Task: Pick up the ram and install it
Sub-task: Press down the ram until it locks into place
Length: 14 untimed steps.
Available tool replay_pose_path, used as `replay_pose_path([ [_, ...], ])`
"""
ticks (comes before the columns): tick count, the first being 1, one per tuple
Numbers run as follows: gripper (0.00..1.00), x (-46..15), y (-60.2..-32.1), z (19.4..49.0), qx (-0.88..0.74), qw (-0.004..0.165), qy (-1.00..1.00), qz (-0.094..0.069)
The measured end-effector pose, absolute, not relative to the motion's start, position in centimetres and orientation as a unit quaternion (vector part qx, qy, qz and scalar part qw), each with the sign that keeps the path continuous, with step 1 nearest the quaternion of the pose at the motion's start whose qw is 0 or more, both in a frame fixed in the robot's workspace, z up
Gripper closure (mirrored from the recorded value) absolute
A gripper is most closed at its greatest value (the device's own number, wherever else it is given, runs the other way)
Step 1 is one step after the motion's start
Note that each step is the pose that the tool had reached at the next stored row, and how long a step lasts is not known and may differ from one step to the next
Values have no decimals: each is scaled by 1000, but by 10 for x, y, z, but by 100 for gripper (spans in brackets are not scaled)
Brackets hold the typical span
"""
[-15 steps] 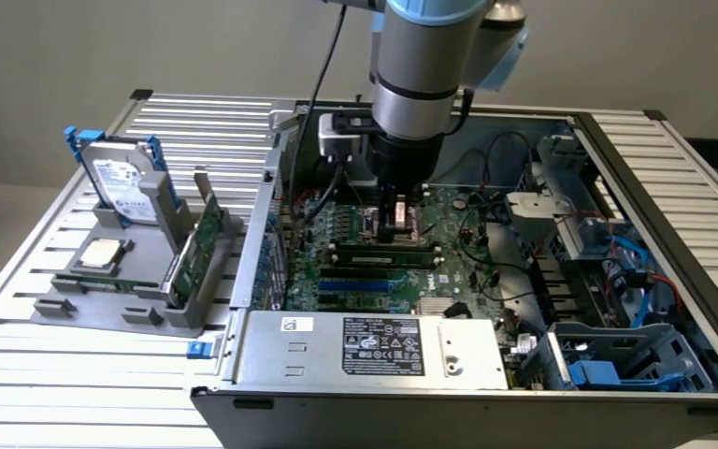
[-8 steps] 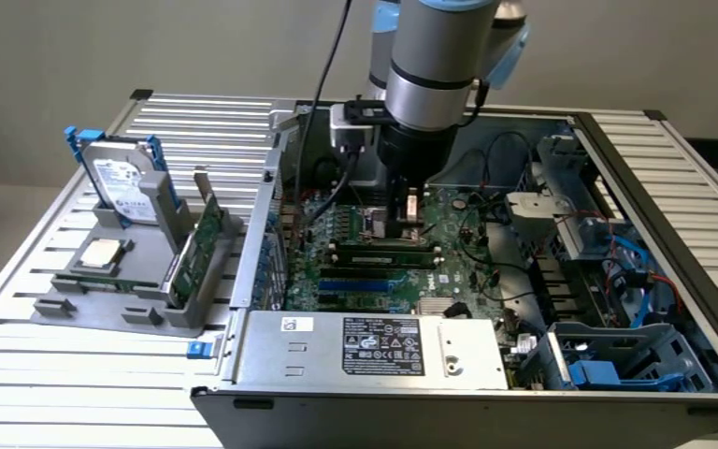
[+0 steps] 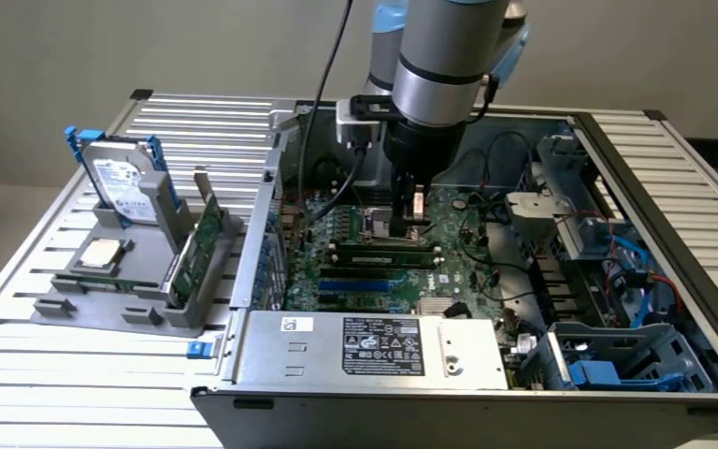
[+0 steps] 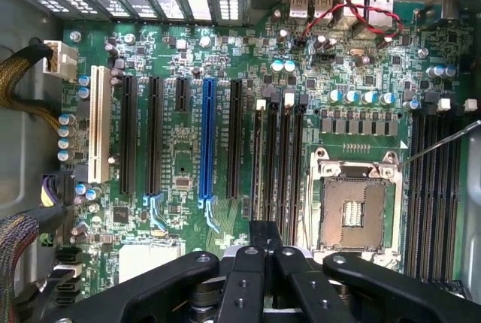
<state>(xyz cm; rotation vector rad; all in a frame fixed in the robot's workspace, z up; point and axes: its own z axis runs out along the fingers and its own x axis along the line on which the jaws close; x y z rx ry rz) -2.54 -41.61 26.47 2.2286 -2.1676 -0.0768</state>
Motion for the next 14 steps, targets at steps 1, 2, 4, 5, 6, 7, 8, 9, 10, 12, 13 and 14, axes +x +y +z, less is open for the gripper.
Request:
replay_pose_path([
  [1,89,-25,-416,265,717,16,-697,-25],
  [2,89,-25,-416,265,717,16,-697,-25],
  [4,89,-25,-416,265,717,17,-697,-25],
  [5,89,-25,-416,265,717,17,-697,-25],
  [6,89,-25,-416,265,717,17,-697,-26],
  [7,89,-25,-416,265,717,17,-697,-26],
  [8,89,-25,-416,265,717,17,-697,-26],
  [9,89,-25,-416,265,717,17,-697,-26],
  [10,89,-25,-416,265,717,17,-697,-26],
  [12,89,-25,-416,265,717,17,-697,-26],
  [13,89,-25,-416,265,717,17,-697,-26],
  [14,89,-25,-416,265,717,17,-697,-26],
])
